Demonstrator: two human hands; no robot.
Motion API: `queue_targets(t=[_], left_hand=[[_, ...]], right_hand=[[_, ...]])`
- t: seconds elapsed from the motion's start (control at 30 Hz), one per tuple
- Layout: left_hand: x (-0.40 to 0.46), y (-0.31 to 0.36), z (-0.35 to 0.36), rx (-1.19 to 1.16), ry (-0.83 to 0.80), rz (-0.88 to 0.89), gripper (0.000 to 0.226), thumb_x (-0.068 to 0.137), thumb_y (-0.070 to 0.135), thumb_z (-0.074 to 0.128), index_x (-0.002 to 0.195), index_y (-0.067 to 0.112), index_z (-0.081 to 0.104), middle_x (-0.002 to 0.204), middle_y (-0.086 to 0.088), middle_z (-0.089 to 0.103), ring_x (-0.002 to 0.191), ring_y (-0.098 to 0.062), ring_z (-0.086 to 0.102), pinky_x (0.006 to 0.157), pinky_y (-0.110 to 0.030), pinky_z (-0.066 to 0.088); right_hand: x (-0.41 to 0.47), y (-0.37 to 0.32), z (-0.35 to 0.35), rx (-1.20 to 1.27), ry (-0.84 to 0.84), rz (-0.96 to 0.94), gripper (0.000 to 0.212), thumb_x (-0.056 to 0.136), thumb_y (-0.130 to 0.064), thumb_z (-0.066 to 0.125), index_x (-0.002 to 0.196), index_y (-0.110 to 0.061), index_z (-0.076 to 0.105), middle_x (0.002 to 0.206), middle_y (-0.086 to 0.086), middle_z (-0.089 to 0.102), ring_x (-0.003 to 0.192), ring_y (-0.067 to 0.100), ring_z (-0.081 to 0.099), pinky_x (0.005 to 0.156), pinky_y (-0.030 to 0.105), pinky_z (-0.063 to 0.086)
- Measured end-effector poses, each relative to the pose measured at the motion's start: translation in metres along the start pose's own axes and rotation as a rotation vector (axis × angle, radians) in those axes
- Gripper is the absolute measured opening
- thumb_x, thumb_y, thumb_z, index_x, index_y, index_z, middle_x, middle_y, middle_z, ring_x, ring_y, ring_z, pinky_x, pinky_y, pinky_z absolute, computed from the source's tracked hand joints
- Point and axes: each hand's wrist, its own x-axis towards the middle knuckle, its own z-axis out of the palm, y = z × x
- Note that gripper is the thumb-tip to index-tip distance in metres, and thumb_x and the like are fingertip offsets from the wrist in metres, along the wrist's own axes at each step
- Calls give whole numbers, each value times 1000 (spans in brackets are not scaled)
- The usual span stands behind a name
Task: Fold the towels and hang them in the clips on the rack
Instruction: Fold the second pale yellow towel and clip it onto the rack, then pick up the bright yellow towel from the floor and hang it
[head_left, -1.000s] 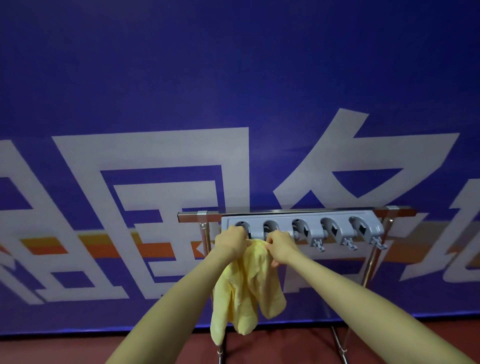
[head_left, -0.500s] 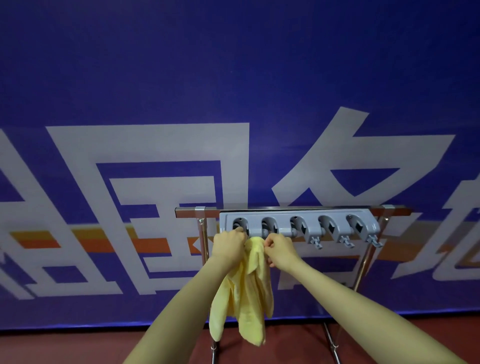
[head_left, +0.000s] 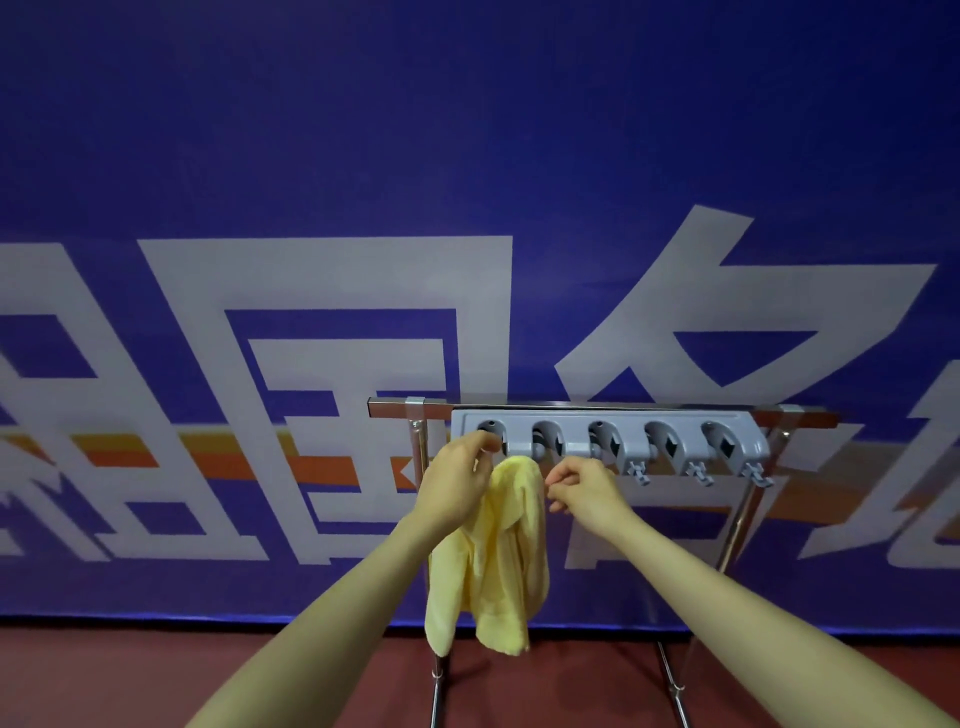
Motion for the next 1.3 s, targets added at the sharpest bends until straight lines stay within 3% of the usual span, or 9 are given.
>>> queue_targets(t=[0.07,0.2,0.3,0.5,0.63,0.77,0.93,1.07,1.3], left_hand=[[-10,11,-4,-104,-17,-10,21,97,16,47,111,18,63,105,4,68,95,-9,63,80,-22,52],[-36,39,0,-248,-88,-40,21,95,8,45,100,16,65,92,5,68,88,-7,64,81,-27,54],[-56,60,11,-306,-137,-60,24,93,2,44,95,17,63,92,-1,69,86,-8,63,80,-23,52],[-102,104,47,-342,-170,-119,27,88,-5,42,88,14,62,74,6,66,69,-13,61,71,-31,51],[-132,125,73,-328,-185,-182,27,89,-4,42,87,15,61,74,3,66,54,-1,54,54,-14,43],[-162,133,103,-284,-183,-243,24,87,0,44,90,17,61,74,4,68,61,-11,60,60,-19,47],[-194,125,128,-311,-182,-344,21,88,2,46,86,18,59,73,2,68,62,-16,62,68,-32,52],[-209,103,139,-369,-152,-425,17,93,9,48,83,16,61,69,3,68,54,-9,58,55,-20,45],[-244,-2,200,-325,-65,-505,26,94,10,47,71,14,59,60,3,63,47,2,53,52,-12,39]], right_hand=[[-11,-1,-9,39,0,-10,20,85,5,56,75,-12,61,68,9,63,57,14,63,52,16,48],[-37,4,-33,41,28,-65,20,85,1,57,75,-16,61,70,5,65,60,17,64,65,29,55],[-64,12,-51,36,60,-91,21,85,3,56,74,-15,60,71,8,65,59,14,61,56,19,50],[-116,52,-93,73,124,-32,20,82,5,56,73,-12,63,65,10,65,62,23,66,67,37,56],[-148,79,-111,89,132,-4,23,82,6,55,71,-14,62,63,5,64,59,19,64,59,27,53],[-172,103,-121,101,91,3,23,83,8,52,74,-11,61,67,8,63,59,16,61,55,19,46],[-188,130,-113,105,81,28,23,80,7,54,74,-14,62,66,8,65,61,17,62,63,28,51],[-190,153,-93,107,77,56,22,78,3,60,72,-17,64,73,13,67,66,20,65,69,34,52],[-165,240,-7,120,64,75,31,75,4,59,66,-26,61,69,11,65,67,27,62,70,34,50]])
